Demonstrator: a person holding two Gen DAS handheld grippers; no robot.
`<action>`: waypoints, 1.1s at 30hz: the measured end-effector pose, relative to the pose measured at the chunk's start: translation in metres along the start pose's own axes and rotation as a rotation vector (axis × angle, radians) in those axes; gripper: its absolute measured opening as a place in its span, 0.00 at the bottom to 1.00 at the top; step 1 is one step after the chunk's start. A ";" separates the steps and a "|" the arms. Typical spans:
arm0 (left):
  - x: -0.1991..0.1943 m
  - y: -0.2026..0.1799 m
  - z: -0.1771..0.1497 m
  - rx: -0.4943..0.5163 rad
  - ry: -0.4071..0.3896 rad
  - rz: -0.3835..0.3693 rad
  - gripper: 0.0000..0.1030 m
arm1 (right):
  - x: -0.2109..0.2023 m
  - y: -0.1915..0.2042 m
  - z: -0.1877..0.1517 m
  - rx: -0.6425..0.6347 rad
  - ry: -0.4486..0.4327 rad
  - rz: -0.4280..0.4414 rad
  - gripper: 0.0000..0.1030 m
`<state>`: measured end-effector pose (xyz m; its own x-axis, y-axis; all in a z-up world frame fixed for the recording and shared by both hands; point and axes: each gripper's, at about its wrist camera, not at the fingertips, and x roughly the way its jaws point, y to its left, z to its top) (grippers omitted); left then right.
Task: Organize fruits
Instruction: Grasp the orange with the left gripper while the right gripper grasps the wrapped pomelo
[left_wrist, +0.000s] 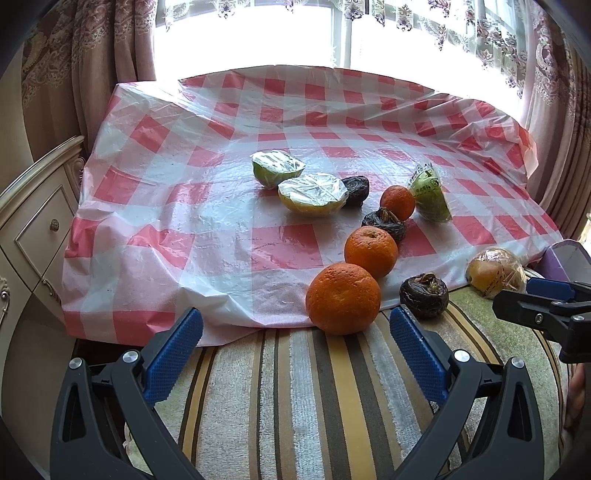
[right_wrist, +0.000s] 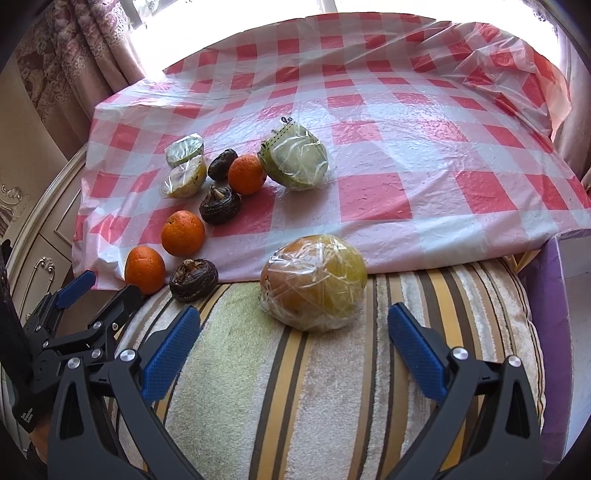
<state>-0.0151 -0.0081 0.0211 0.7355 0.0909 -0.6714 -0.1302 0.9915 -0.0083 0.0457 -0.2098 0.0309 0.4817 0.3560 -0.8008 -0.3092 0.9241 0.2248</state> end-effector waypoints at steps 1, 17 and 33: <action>-0.001 0.001 0.001 -0.002 -0.002 -0.009 0.94 | 0.000 0.001 0.001 -0.007 -0.004 -0.011 0.99; 0.015 -0.016 0.009 0.069 0.069 -0.097 0.55 | 0.011 0.000 0.013 -0.086 -0.017 -0.156 0.90; 0.015 -0.025 0.008 0.108 0.085 -0.105 0.43 | 0.016 0.009 0.010 -0.150 0.011 -0.146 0.64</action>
<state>0.0046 -0.0308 0.0171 0.6821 -0.0177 -0.7310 0.0205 0.9998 -0.0051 0.0587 -0.1944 0.0259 0.5215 0.2175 -0.8250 -0.3556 0.9344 0.0216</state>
